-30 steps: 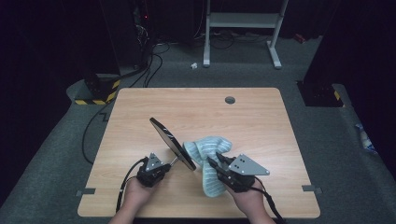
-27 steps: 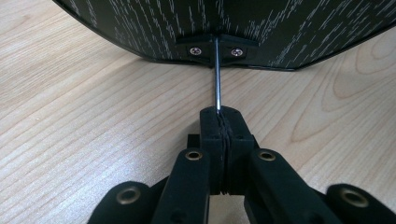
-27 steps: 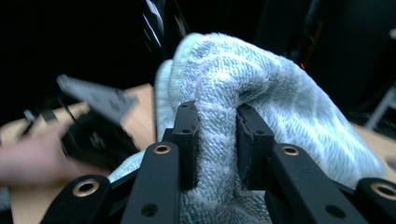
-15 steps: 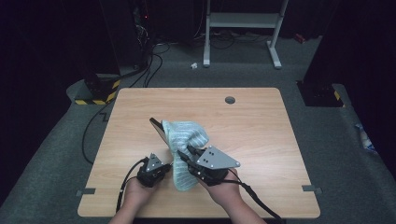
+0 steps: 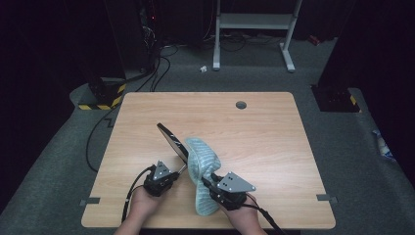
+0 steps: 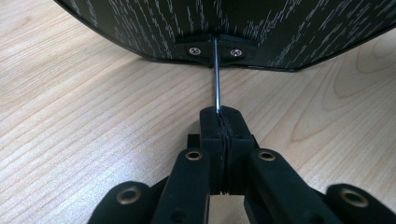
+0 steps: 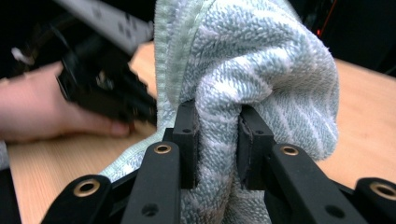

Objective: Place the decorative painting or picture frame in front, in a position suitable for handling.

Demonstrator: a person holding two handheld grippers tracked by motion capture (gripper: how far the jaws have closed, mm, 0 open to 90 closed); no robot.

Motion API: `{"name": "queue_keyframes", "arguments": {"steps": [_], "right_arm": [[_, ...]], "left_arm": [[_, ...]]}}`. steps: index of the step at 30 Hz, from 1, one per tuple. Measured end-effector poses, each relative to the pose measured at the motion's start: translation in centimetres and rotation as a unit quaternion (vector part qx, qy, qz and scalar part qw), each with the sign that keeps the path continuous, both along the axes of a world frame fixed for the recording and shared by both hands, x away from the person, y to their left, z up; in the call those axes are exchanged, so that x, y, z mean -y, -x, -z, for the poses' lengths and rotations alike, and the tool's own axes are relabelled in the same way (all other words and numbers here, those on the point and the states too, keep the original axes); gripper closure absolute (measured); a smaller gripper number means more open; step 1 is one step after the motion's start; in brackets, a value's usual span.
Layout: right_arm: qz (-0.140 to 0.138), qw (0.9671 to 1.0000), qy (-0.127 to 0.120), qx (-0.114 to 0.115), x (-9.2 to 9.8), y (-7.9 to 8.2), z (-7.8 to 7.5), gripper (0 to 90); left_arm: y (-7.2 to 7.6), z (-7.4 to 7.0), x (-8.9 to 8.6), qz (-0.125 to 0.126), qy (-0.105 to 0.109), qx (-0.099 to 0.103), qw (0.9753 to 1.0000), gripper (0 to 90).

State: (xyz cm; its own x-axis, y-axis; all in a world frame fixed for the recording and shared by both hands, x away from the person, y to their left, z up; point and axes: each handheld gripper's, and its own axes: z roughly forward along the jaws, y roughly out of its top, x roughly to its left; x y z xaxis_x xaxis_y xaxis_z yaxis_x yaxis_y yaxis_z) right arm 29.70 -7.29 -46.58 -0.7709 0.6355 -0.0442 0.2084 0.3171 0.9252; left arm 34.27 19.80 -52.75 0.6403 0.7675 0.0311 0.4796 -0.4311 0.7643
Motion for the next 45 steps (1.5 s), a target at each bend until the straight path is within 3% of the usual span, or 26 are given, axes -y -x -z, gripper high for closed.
{"name": "queue_keyframes", "arguments": {"steps": [5,9,13,22,25,27,34,40,45], "right_arm": [[0.008,0.9994,0.016,-0.029,0.1,-0.1,2.2,71.9],[0.011,0.9992,0.02,-0.033,0.2,-0.1,2.2,71.8],[0.012,0.9999,0.003,-0.003,0.1,0.2,0.4,71.6],[-0.004,0.9975,-0.013,0.07,-2.4,-0.8,-6.2,70.8],[-0.007,0.9968,-0.011,0.079,-3.4,-1.3,-7.5,70.4],[-0.008,0.9972,-0.013,0.073,-3.5,-1.6,-7.5,70.5],[-0.006,0.9982,-0.011,0.059,-2.1,-0.8,-5.1,70.5],[0.008,0.9997,-0.005,0.023,-0.3,-0.1,-1.5,70.5],[0.023,0.9995,0.021,-0.007,0.1,-0.3,1.4,70.7]], "left_arm": [[0.0,0.0,0.0,0.0,-0.004,0.004,1.0,88.7],[0.0,0.0,0.0,0.0,-0.001,0.001,1.0,88.8],[0.1,0.0,0.1,-0.001,-0.009,0.008,0.9999,88.8],[0.3,0.0,0.4,-0.002,-0.017,0.019,0.9997,88.6],[0.3,0.0,0.4,-0.001,-0.016,0.016,0.9997,88.6],[0.3,0.0,0.4,-0.002,-0.01,0.013,0.9999,88.5],[0.2,0.0,0.3,0.0,-0.012,0.013,0.9998,88.6],[0.2,0.0,0.2,-0.001,-0.014,0.013,0.9998,88.6],[0.1,0.0,0.1,-0.001,-0.013,0.011,0.9998,88.5]]}}
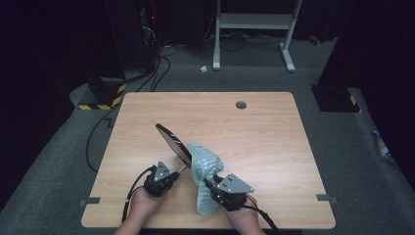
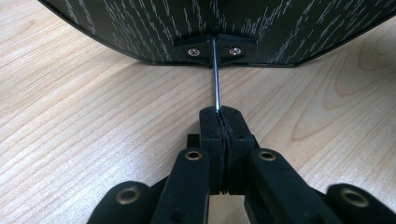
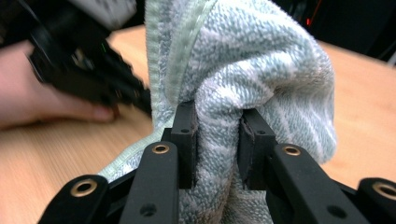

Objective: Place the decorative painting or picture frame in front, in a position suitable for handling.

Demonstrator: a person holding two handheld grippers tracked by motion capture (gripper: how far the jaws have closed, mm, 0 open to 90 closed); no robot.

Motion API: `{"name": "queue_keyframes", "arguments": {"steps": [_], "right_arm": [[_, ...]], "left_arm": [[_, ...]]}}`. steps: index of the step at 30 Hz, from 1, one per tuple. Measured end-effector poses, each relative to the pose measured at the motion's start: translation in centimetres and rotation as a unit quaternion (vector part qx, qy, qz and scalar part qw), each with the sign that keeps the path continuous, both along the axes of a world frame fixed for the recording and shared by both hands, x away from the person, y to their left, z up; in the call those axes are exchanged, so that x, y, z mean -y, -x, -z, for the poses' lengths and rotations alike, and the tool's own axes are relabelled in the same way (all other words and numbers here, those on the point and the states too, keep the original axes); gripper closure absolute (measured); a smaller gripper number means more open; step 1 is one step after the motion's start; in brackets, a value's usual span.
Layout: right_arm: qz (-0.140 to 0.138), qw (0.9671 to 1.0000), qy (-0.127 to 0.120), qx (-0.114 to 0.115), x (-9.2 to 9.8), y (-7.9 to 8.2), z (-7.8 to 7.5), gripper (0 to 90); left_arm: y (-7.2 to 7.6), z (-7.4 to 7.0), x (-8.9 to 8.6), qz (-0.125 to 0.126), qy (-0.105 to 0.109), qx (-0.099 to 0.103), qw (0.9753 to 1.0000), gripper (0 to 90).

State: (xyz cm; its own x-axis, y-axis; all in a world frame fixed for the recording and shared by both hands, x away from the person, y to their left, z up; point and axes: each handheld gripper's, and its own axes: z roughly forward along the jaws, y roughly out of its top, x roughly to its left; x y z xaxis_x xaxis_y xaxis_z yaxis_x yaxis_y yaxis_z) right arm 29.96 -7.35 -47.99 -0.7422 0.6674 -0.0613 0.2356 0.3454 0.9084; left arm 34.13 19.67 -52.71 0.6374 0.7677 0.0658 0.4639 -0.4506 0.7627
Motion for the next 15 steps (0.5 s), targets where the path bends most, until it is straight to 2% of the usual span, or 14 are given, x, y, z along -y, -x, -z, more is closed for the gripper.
{"name": "queue_keyframes", "arguments": {"steps": [3,8,12,15], "right_arm": [[0.009,0.9995,0.02,-0.021,-0.4,-0.6,1.6,70.6],[0.019,0.9974,0.05,-0.048,-1.3,-1.8,3.1,70.6],[0.023,0.9956,0.068,-0.06,-1.8,-2.6,3.8,70.6],[0.027,0.9947,0.071,-0.07,-2.0,-2.9,4.1,70.5]], "left_arm": [[0.0,0.0,0.0,0.0,-0.001,0.001,1.0,88.5],[0.0,0.0,0.0,0.0,-0.001,0.0,1.0,88.6],[0.0,0.0,0.0,0.0,0.001,-0.001,1.0,88.5],[0.0,0.0,0.0,0.0,0.001,-0.001,1.0,88.5]]}}
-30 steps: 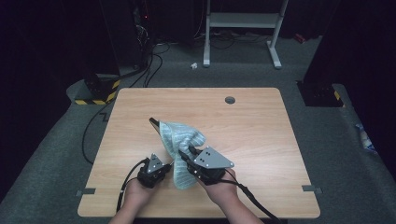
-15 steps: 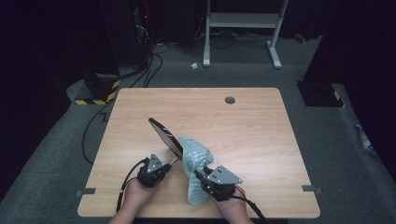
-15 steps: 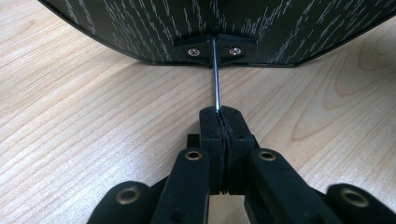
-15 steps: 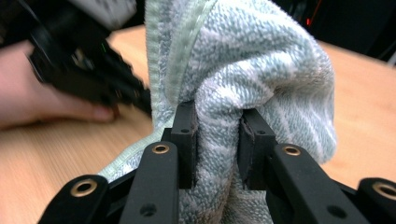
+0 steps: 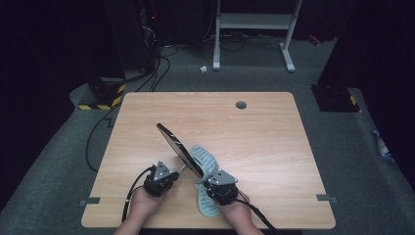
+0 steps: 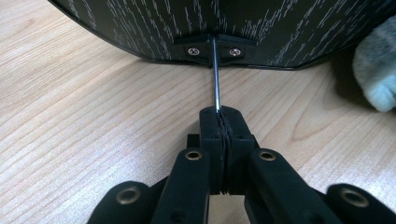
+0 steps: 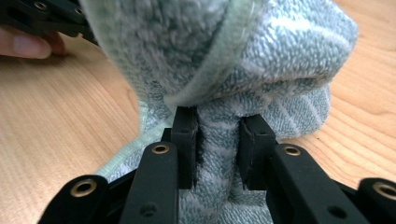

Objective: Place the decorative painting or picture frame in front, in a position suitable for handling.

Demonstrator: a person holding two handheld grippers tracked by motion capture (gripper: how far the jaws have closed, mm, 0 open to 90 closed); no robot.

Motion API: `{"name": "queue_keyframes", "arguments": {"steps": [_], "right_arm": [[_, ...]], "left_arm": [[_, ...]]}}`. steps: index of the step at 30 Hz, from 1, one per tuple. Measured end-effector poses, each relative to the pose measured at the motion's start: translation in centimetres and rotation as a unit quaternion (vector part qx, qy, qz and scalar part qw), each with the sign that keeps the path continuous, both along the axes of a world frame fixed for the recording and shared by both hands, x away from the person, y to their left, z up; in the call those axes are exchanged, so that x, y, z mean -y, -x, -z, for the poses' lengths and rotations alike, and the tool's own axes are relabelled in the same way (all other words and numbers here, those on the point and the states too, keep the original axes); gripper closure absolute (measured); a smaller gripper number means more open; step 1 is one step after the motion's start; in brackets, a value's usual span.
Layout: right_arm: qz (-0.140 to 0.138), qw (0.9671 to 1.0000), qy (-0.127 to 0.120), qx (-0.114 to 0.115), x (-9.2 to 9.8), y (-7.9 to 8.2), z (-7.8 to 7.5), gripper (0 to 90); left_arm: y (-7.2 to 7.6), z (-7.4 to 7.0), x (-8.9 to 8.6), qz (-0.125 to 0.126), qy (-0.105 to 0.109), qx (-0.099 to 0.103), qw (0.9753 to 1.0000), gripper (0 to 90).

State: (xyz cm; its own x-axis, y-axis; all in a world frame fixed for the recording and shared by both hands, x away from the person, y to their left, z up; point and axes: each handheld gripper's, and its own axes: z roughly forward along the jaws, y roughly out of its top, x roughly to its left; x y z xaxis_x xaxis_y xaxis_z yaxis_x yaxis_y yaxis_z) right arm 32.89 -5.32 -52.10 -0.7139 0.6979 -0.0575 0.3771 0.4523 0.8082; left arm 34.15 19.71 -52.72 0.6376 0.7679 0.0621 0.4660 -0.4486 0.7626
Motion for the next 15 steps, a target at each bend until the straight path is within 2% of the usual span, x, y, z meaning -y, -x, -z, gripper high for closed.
{"name": "queue_keyframes", "arguments": {"steps": [5,11,15], "right_arm": [[-0.001,0.9999,-0.012,-0.004,0.3,0.2,-0.2,70.3],[-0.004,0.9989,-0.039,0.026,1.3,2.1,-2.0,70.1],[-0.006,0.9971,-0.055,0.051,1.6,3.0,-3.8,70.0]], "left_arm": [[0.0,0.0,0.0,0.0,-0.003,0.003,1.0,88.4],[0.1,0.0,0.2,0.001,-0.003,0.004,1.0,88.5],[0.1,0.0,0.1,0.001,-0.004,0.005,1.0,88.3]]}}
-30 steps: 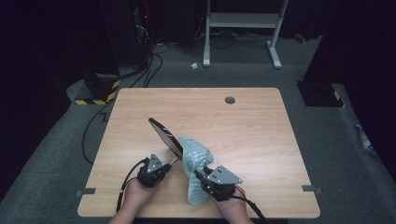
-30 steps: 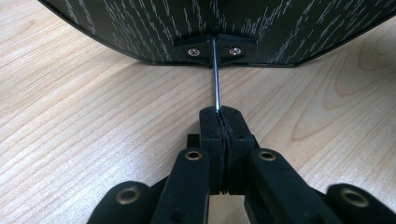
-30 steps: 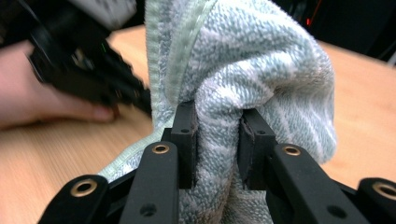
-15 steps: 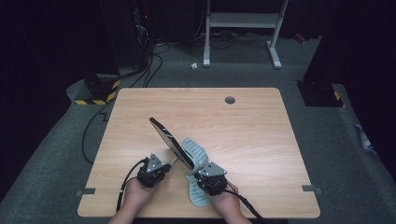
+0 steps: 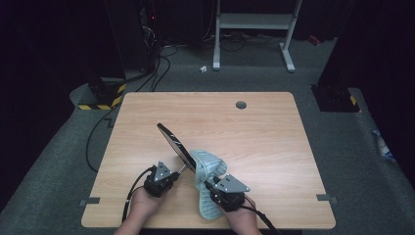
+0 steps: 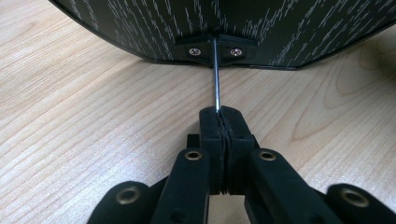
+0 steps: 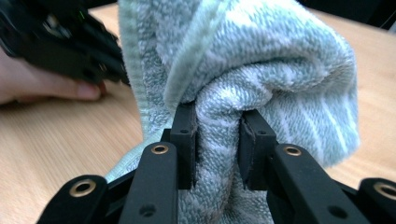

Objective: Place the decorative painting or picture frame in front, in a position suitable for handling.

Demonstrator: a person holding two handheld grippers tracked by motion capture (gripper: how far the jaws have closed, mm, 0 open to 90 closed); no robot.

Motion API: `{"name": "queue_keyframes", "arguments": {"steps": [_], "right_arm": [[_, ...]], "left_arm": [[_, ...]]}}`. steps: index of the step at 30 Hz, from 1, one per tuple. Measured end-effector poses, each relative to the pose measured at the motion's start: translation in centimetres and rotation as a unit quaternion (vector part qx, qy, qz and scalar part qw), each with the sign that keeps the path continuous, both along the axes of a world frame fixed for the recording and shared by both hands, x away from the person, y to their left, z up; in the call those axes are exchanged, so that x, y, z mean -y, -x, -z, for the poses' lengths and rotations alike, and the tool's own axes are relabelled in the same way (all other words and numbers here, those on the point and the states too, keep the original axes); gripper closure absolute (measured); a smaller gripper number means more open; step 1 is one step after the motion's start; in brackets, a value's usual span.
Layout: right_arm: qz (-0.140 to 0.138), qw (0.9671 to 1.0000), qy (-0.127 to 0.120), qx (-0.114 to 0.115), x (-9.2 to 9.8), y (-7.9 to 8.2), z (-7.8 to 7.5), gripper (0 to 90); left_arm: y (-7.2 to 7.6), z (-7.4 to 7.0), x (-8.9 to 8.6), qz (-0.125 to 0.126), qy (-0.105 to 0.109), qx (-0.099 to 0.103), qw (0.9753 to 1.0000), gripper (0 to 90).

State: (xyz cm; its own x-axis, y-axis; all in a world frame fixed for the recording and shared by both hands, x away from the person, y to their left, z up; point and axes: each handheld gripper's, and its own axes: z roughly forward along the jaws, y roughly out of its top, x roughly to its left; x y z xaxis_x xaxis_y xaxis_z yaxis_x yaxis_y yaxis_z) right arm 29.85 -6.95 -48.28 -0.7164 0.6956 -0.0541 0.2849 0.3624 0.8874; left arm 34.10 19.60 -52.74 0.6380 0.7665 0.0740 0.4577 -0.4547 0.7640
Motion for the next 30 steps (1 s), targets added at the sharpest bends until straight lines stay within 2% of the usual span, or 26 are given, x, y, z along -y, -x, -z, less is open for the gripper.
{"name": "queue_keyframes", "arguments": {"steps": [6,9,18,21,22,23,25,30], "right_arm": [[-0.011,0.9991,-0.014,0.039,-0.5,0.1,-2.8,69.8],[-0.016,0.9984,-0.019,0.05,-1.0,0.0,-3.9,69.7],[-0.032,0.9953,-0.026,0.087,-2.7,-0.2,-6.8,69.5],[-0.033,0.9938,-0.033,0.101,-3.4,-0.6,-8.2,69.6],[-0.034,0.9935,-0.033,0.104,-3.6,-0.7,-8.5,69.6],[-0.035,0.993,-0.035,0.108,-3.9,-0.9,-8.9,69.6],[-0.038,0.992,-0.037,0.114,-4.4,-1.2,-9.7,69.4],[-0.046,0.9906,-0.039,0.122,-5.8,-1.7,-11.1,69.3]], "left_arm": [[0.0,0.0,-0.1,-0.001,0.001,-0.004,1.0,87.9],[0.0,0.0,-0.1,-0.004,0.007,-0.004,1.0,87.7],[0.0,0.0,0.0,-0.002,0.003,0.0,1.0,88.1],[0.0,0.1,0.1,-0.004,0.007,0.002,1.0,88.4],[0.0,0.0,0.0,-0.002,0.002,0.0,1.0,88.4],[0.1,0.1,0.1,-0.003,0.013,-0.008,0.9999,88.3],[0.0,0.0,0.0,-0.004,0.006,-0.001,1.0,88.2],[0.0,0.0,0.0,-0.006,0.009,-0.003,0.9999,87.9]]}}
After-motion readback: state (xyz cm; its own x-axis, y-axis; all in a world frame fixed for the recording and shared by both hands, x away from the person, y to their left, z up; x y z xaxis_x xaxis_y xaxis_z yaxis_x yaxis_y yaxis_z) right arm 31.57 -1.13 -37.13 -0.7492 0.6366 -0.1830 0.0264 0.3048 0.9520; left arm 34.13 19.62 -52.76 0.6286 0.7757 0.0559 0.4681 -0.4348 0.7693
